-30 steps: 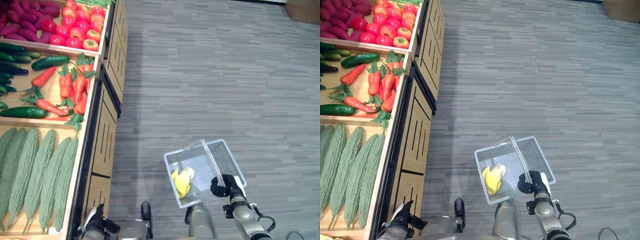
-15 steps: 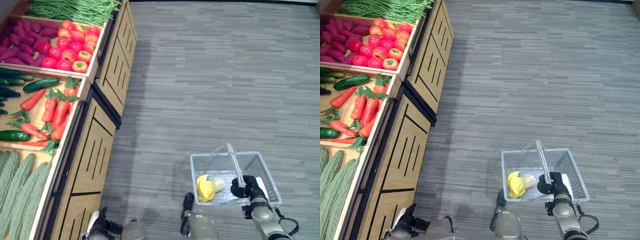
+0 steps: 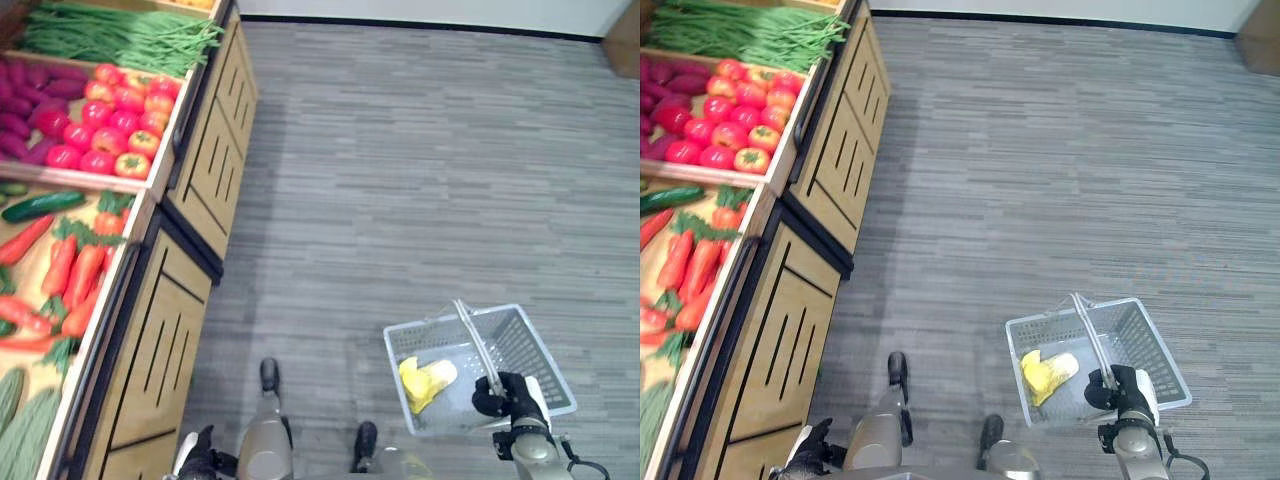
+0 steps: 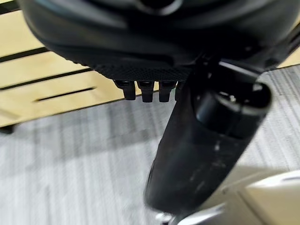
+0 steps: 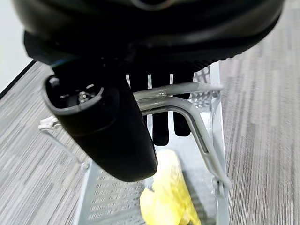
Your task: Get the vegetables into the basket
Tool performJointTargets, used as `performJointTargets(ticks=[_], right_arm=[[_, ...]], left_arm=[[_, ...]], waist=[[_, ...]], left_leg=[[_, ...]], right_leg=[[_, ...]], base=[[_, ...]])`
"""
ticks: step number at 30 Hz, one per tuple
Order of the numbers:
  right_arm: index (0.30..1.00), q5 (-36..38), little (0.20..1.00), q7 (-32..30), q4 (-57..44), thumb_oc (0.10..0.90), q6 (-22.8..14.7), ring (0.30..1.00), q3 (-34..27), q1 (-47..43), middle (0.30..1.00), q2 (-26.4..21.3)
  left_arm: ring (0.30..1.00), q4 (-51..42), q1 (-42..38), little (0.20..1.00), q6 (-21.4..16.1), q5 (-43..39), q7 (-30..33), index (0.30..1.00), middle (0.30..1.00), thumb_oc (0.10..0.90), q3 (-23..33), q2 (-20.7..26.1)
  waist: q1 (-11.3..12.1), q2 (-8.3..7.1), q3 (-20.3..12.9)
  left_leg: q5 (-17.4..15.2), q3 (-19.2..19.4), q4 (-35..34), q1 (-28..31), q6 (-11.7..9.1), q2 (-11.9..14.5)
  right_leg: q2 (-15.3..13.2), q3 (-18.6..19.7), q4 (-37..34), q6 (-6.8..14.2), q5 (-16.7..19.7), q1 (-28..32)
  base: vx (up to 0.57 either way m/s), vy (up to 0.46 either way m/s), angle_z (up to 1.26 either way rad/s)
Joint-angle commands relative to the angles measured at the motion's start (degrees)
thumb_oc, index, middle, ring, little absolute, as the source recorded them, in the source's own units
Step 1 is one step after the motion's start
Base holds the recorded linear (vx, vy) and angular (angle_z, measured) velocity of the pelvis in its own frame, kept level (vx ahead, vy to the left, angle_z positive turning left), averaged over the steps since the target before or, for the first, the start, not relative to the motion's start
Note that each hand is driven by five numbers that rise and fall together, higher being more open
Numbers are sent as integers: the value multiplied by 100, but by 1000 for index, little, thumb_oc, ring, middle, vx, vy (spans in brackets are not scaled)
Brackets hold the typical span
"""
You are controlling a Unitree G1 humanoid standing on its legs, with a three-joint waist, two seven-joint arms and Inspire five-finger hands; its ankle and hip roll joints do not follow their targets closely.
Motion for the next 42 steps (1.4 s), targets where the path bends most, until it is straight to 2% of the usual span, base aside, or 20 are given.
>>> performJointTargets(ticks=[1,5,6,13,15,19,21,22,23,27,31,33,34,35,37,38,39,40,41,42], right_arm=[[300,20,300,-156,-670,400,-431,300,-186,-319,300,-371],[300,32,300,-164,-667,400,-423,300,-116,-449,300,-301],[300,18,300,-195,-684,400,-402,300,-50,-592,300,-284],[300,41,300,-172,-674,400,-389,300,112,-833,300,-167],[300,48,300,-149,-674,400,-383,300,124,-850,300,-169],[300,60,300,-172,-766,400,-395,300,99,-881,300,-227],[300,56,300,-190,-787,400,-388,300,90,-882,300,-234],[300,27,300,-195,-823,400,-395,300,70,-882,300,-256],[300,9,300,-192,-800,400,-393,300,67,-856,300,-252],[300,-8,300,-131,-789,400,-374,300,8,-736,300,-248],[300,-22,300,-54,-709,400,-383,300,32,-693,300,-355],[300,-15,300,-23,-748,400,-423,300,48,-636,300,-439],[300,5,300,-40,-756,400,-440,300,66,-668,300,-548],[300,6,300,-40,-753,400,-442,300,67,-671,300,-549],[300,37,300,-83,-765,400,-456,300,65,-705,300,-628],[300,59,300,-109,-769,400,-452,300,39,-687,300,-646],[300,105,300,-157,-739,400,-436,300,-19,-635,300,-653],[300,150,300,-195,-684,400,-426,300,-69,-592,300,-621],[300,150,300,-195,-683,400,-427,300,-69,-592,300,-621],[300,163,300,-217,-713,400,-423,300,-113,-507,300,-589]], left_arm=[[1000,-67,-44,1000,-69,179,49,1000,1000,900,-122,297],[1000,-96,-137,1000,-84,115,81,1000,1000,900,-131,389],[1000,-201,-186,1000,-80,83,117,1000,1000,900,-136,441],[1000,-195,-310,1000,-35,41,166,1000,1000,900,-98,514],[1000,-193,-309,1000,-32,24,165,1000,1000,900,-88,498],[1000,-78,-327,1000,-39,61,152,1000,1000,900,-73,436],[1000,-64,-332,1000,-45,70,149,1000,1000,900,-69,416],[1000,46,-363,1000,-54,72,140,1000,1000,900,-28,351],[1000,70,-363,1000,-57,51,130,1000,1000,900,-8,333],[1000,137,-283,1000,-53,-18,86,1000,1000,900,74,283],[1000,206,-124,1000,-37,-148,73,1000,1000,900,171,173],[1000,214,-89,1000,-54,-230,64,1000,1000,900,210,134],[1000,159,-94,1000,-61,-263,55,1000,1000,900,172,129],[1000,158,-94,1000,-60,-263,55,1000,1000,900,173,129],[1000,141,-152,1000,-51,-328,65,1000,1000,900,176,121],[1000,141,-181,1000,-31,-320,70,1000,1000,900,159,111],[1000,122,-190,1000,-5,-313,89,1000,1000,900,166,105],[1000,133,-191,1000,22,-271,89,1000,1000,900,163,107],[1000,133,-191,1000,23,-271,89,1000,1000,900,162,107],[1000,169,-182,1000,63,-202,105,1000,1000,900,172,115]], waist=[[182,-217,-157],[203,-332,-156],[236,-381,-118],[196,-375,20],[149,-327,73],[25,-300,154],[-10,-287,169],[-118,-300,190],[-136,-301,192],[-148,-312,131],[-119,-272,-13],[-93,-244,-65],[-54,-245,-27],[-67,-239,-31],[-29,-247,34],[-51,-246,60],[-41,-211,85],[-59,-179,76],[-57,-179,81],[-97,-136,54]], left_leg=[[-693,243,712,-121,-211,6],[-873,312,839,-167,-94,-139],[-988,360,832,-144,-9,-226],[-1302,412,744,220,215,-391],[-1364,346,697,379,224,-426],[-1593,113,721,657,144,-466],[-1647,41,727,736,119,-466],[-1879,-219,873,952,24,-481],[-1958,-305,947,1016,-6,-491],[-2139,-616,1126,1219,-110,-498],[-1987,-827,1305,1367,-302,-344],[-1651,-928,1656,1204,-459,-208],[-1319,-921,2129,906,-571,-130],[-1329,-935,2153,885,-573,-125],[-1061,-716,2636,583,-635,-28],[-963,-405,2837,458,-637,109],[-813,149,2701,352,-627,439],[-788,525,2425,316,-588,589],[-788,528,2421,324,-588,588],[-938,883,2102,294,-629,666]], right_leg=[[-630,301,735,530,250,-327],[-737,411,909,614,523,-509],[-831,384,1048,692,778,-640],[-812,407,2227,709,1143,-1344],[-766,387,2129,637,1099,-1567],[-773,474,1225,629,1036,-1858],[-812,545,1020,660,1100,-1948],[-975,815,452,804,1400,-2221],[-1012,854,325,841,1462,-2267],[-1009,854,488,863,1379,-2197],[-848,500,712,711,1274,-1938],[-719,318,693,549,1124,-1760],[-642,167,612,413,997,-1595],[-639,153,609,411,997,-1595],[-579,-68,519,265,852,-1366],[-544,-204,452,217,779,-1224],[-456,-458,349,162,651,-990],[-422,-615,315,152,568,-882],[-422,-613,313,152,568,-876],[-358,-720,282,204,445,-774]], base=[[296,310,2],[156,199,-13],[66,128,-5],[125,167,0],[190,65,15],[234,-57,14],[289,-136,61],[432,-223,76],[533,-278,59],[262,-181,75],[283,-272,67],[199,-316,47],[162,-301,37],[126,-274,52],[112,-246,51],[134,-336,33],[117,-296,40],[90,-204,90],[131,-120,117],[47,-49,107]])
